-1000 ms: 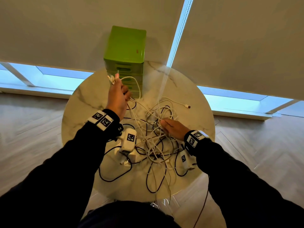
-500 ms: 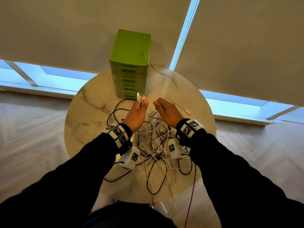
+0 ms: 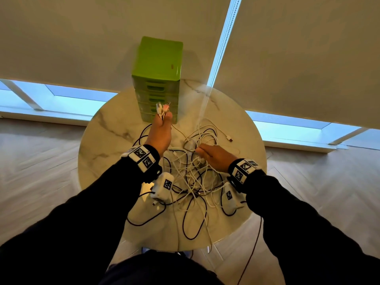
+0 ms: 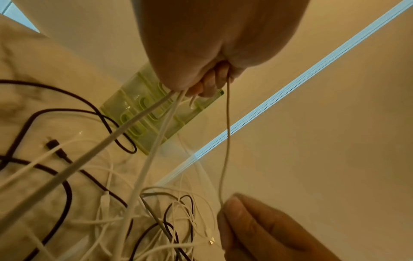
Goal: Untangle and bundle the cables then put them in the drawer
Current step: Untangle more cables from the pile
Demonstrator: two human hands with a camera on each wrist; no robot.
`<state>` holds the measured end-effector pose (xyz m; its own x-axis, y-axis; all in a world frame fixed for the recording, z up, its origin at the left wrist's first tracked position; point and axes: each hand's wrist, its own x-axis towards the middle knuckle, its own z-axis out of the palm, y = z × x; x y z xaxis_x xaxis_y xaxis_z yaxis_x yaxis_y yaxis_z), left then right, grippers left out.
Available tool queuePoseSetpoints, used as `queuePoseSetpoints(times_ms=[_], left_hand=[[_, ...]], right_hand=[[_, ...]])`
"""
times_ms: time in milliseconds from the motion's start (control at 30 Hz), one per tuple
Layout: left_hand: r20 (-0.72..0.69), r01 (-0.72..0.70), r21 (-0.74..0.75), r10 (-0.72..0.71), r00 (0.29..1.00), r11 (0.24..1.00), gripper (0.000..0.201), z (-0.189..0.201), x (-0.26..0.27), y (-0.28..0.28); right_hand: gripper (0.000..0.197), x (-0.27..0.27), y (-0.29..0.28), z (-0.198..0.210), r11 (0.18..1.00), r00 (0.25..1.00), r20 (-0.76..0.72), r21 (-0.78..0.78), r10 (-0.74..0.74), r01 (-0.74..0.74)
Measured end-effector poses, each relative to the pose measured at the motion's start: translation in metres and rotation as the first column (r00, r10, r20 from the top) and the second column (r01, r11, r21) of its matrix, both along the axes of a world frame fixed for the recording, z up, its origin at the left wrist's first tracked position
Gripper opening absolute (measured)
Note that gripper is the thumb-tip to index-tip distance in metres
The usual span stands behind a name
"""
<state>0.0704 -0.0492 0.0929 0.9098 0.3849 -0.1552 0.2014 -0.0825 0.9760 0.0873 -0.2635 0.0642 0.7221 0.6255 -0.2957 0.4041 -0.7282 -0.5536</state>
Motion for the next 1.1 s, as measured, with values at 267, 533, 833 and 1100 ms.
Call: queuePoseSetpoints(times_ms=[267, 533, 833, 1100], left_hand=[[0.171, 0.209, 0.029, -0.211, 0.963, 0.978, 0.043, 0.012, -0.02, -0.029], [0.148, 0.469, 0.076, -0.475, 0.867, 0.88, 0.046, 0.013, -0.02, -0.102], [0.153, 0.527, -0.039, -0.516, 0.843, 0.849, 0.031, 0.022, -0.016, -0.154], [0.101, 0.687, -0.155, -0.68, 0.726, 0.71, 0.016, 0.016, -0.042, -0.191]], right_hand=[[0.036, 0.003, -0.008, 0.014, 0.989, 0.984, 0.114, 0.07, -0.138, 0.131], [0.015, -0.029, -0.033, 0.048, 0.946, 0.974, -0.101, 0.236, -0.202, 0.221], [0.027, -0.067, -0.168, 0.027, 0.842, 0.846, -0.069, -0.168, -0.529, 0.513], [0.077, -0.099, -0.197, 0.01, 0.707, 0.689, -0.161, -0.13, -0.706, 0.695]])
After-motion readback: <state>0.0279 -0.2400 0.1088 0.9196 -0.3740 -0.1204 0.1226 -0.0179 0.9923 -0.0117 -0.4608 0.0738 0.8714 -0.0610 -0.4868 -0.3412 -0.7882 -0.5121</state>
